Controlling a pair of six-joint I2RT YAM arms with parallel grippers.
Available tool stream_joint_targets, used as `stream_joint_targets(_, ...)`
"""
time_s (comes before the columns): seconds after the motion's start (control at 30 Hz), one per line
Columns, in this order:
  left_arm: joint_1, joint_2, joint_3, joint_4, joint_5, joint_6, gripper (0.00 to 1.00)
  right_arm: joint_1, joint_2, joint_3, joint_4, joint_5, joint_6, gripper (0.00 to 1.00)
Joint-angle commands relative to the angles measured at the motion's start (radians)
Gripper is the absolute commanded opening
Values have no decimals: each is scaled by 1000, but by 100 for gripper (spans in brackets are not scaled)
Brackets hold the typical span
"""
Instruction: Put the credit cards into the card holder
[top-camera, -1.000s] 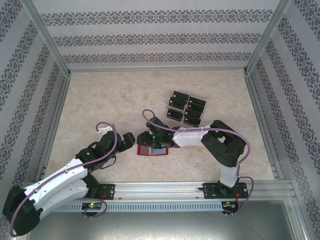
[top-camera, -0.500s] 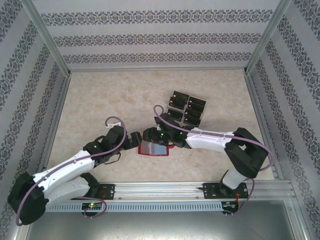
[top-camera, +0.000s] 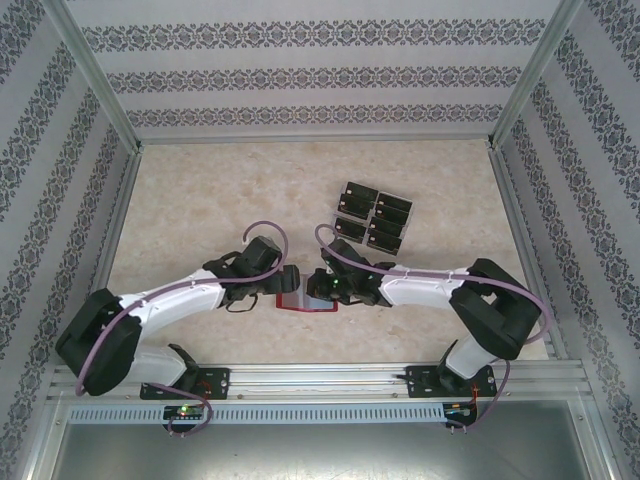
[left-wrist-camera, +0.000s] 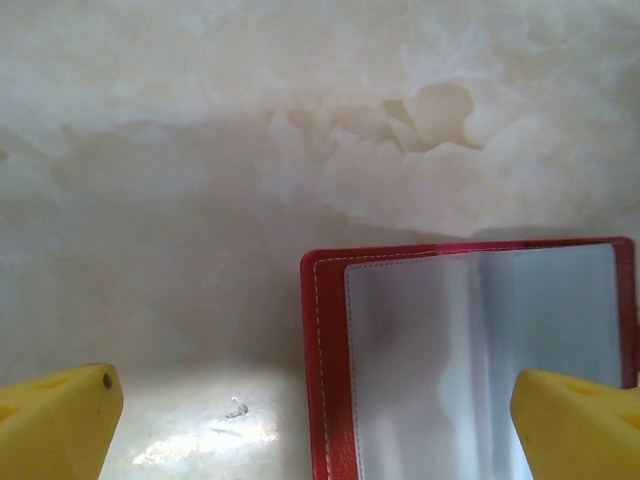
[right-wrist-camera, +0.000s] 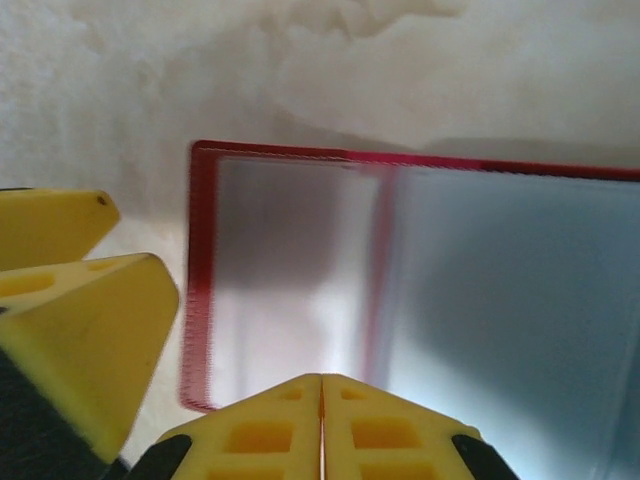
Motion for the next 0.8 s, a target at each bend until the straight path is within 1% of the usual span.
stream_joint_targets(0.0, -5, 45, 19, -49, 18, 67, 100, -12, 23, -26, 25, 37, -12, 8)
stream_joint_targets(0.17, -11, 91, 0, -54, 33, 60, 100, -23, 47, -66, 53, 51, 0, 7)
stream_joint_targets(0.5, -10, 77, -57, -132, -80, 6, 100, -39, 71, -111, 85, 57, 20, 7)
stream_joint_targets(0.77, -10, 65, -89, -133, -102, -11, 100, -43, 36, -135, 82, 56, 36, 8)
